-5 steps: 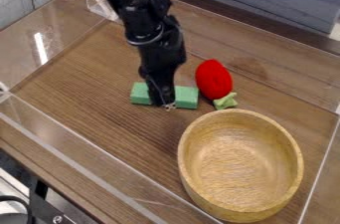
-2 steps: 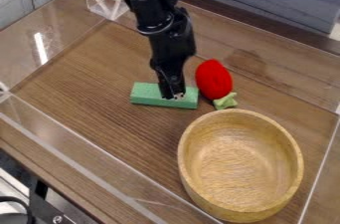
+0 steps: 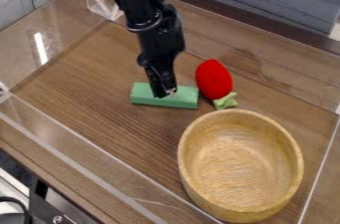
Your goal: Put the green block in the brown bowl
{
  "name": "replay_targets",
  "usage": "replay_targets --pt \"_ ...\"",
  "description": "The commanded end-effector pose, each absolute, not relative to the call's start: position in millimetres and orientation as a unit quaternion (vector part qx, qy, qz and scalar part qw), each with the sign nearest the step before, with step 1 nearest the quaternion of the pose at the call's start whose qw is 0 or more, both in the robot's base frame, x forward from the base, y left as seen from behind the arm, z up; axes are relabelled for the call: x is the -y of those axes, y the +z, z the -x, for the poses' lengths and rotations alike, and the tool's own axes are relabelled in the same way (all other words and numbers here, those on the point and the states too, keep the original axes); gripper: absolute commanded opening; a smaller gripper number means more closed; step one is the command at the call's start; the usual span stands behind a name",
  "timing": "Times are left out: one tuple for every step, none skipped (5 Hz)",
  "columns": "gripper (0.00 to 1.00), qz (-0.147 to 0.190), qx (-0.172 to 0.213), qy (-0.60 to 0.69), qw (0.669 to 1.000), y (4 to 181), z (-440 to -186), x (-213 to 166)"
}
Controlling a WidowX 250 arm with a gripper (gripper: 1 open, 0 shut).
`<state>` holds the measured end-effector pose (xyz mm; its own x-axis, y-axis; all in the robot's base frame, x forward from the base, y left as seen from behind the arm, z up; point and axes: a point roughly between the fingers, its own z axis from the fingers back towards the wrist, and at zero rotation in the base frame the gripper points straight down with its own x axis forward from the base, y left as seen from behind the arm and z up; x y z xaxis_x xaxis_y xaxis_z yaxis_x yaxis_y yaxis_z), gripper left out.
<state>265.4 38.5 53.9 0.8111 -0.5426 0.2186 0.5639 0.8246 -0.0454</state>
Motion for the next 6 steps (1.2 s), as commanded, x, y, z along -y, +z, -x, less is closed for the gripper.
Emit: replay_targets --pt "0.0 0.04 0.119 -0.304 0.944 83.1 -276 -40" --pt "0.0 0.042 0.114 -0.323 0.939 95.5 -271 -31" --pt "0.0 0.049 0.109 -0.32 0.94 89.0 -269 -20" --pt "1.0 0.055 0.105 -0.317 0.941 76.4 -268 -30" --pt "1.0 0.062 0.1 -0.315 0.942 63.0 -266 -40" --pt "1.0 0.062 0.09 -0.314 0.943 46.3 -261 -44"
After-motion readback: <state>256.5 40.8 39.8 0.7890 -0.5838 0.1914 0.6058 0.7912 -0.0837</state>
